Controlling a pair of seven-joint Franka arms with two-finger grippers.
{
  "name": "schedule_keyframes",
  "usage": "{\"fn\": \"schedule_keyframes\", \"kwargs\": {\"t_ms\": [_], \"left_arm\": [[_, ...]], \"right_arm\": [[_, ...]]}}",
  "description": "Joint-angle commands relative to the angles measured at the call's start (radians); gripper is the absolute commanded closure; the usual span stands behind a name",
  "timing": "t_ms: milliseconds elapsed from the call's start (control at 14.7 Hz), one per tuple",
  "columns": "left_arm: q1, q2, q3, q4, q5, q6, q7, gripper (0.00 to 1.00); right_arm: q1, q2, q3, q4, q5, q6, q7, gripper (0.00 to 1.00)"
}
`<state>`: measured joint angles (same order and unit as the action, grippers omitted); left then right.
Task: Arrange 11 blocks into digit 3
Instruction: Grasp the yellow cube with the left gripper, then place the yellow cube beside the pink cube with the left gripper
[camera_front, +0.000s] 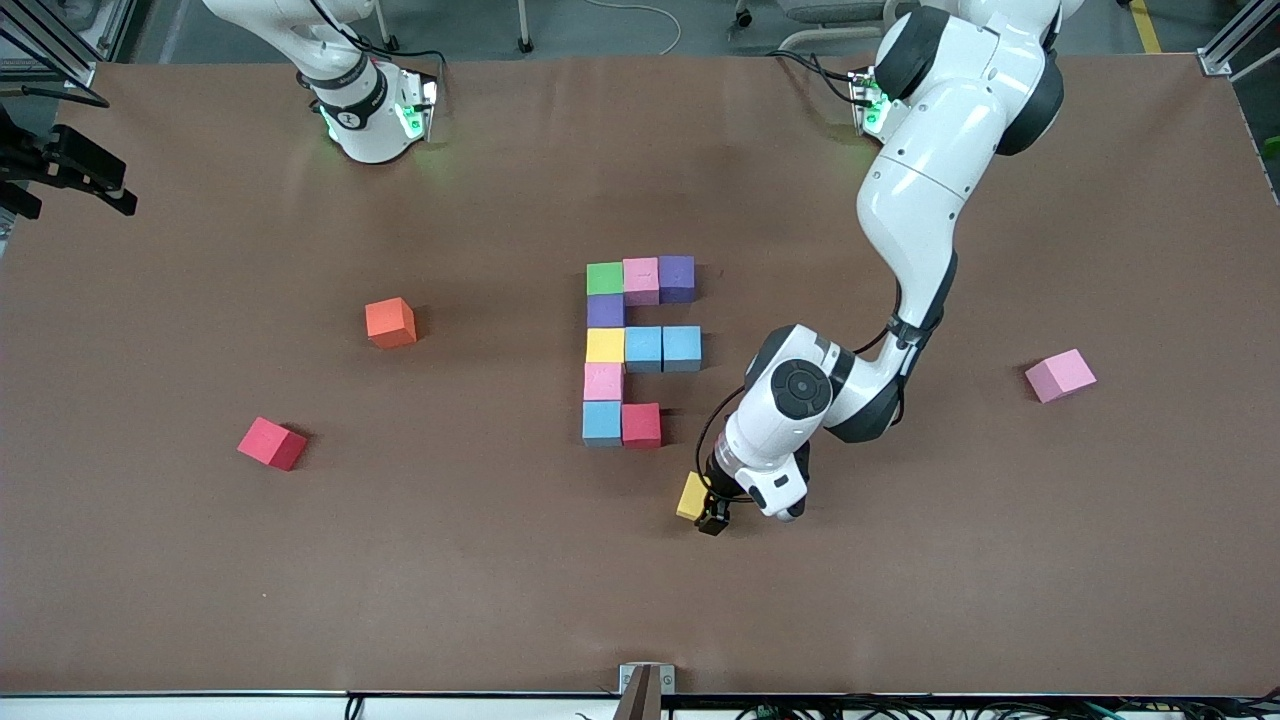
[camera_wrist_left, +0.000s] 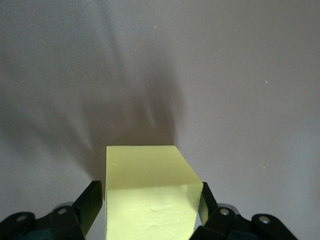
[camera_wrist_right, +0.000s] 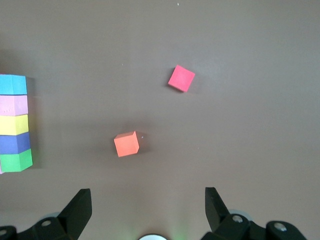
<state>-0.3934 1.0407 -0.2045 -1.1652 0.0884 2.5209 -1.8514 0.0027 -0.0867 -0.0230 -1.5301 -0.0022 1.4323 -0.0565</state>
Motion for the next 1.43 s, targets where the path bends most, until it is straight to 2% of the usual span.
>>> {"fn": "schedule_keyframes", "kwargs": {"t_ms": [0, 273, 409, 681, 1022, 1363], "left_arm": [[-0.007, 0.016, 0.002, 0.025, -0.024, 0.007, 0.014, 0.46], [-0.007, -0.016, 0.004, 0.019, -0.038, -0.011, -0.005, 0.7], [0.004, -0.053, 0.004, 0.016, -0.052, -0.077, -0.003, 0.78], [0.011, -0.122, 0.007, -0.001, -0.053, -0.152, -0.006, 0.78], [-0.004, -0.172, 0.014, -0.033, -0.038, -0.269, -0.265, 0.78], [-0.05, -0.205, 0.017, -0.135, -0.01, -0.277, -0.431, 0.78]], "right_arm": [[-0.026, -0.021, 0.02, -0.028, 0.007, 0.022, 0.0, 0.0], [-0.027, -0.021, 0.02, -0.041, 0.011, 0.005, 0.001, 0.0], [-0.026, -0.022, 0.018, -0.048, 0.019, 0.005, 0.0, 0.0], [-0.024, -0.022, 0.018, -0.048, 0.022, 0.005, 0.0, 0.0], [-0.023, -0.024, 0.015, -0.048, 0.044, 0.005, -0.011, 0.0], [-0.023, -0.024, 0.014, -0.047, 0.036, 0.016, -0.065, 0.0]]}}
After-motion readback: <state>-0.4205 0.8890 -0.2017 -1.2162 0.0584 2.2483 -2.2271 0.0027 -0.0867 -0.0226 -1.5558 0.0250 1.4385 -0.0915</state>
